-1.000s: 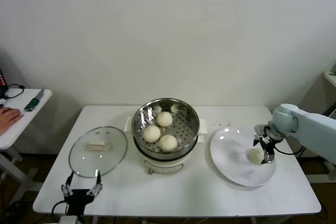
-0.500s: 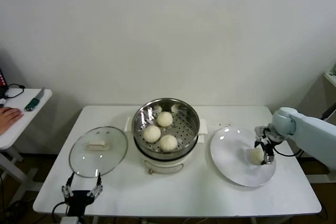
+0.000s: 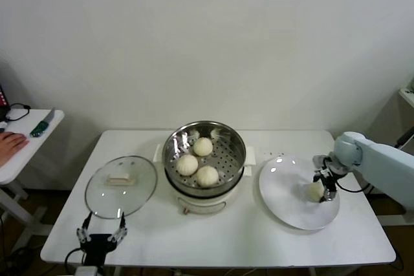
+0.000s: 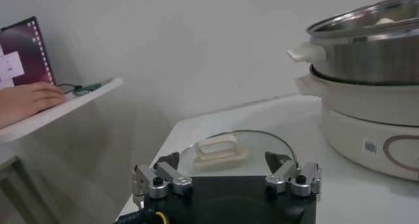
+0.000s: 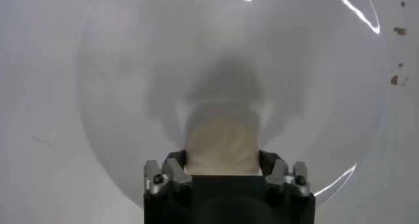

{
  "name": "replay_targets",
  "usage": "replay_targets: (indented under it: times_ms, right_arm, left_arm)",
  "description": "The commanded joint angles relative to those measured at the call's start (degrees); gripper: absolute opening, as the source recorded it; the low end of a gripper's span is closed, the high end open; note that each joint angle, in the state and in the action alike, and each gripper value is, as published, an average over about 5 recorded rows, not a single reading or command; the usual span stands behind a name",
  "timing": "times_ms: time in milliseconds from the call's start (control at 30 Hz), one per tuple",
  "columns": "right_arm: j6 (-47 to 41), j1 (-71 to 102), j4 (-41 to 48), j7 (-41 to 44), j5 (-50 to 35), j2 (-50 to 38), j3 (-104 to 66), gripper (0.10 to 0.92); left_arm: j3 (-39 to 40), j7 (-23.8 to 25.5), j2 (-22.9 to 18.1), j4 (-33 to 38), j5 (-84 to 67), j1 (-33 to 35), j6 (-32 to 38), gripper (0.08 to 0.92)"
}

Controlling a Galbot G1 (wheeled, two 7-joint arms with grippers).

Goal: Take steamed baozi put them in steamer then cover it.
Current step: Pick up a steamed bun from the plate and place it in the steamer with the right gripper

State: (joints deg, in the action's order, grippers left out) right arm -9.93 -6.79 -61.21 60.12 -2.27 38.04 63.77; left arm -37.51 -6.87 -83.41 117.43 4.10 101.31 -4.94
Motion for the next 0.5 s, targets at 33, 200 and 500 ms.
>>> replay_targets:
  times_ms: [33,200,500]
  right_arm:
    - [-0.38,-6.33,-0.75,0.22,-3.54,0.12,4.81,0.698]
    - [-1.33,-18.18,-2.10,0.02,-10.21,2.87,13.94,0.696]
    - [-5.94,-39.43,-5.39,-2.21,-32.04,14.12,28.79,0.696]
  left_arm:
    - [0.10,0.11,-0.06,0.05,-0.15,-0.11,0.15,0.823]
    - [1.07,1.36,0.01,1.26,-1.47,-0.29,-0.37,0.823]
    - [4.85,1.99,-0.18,3.06,-0.87,-2.15,-1.27,0.823]
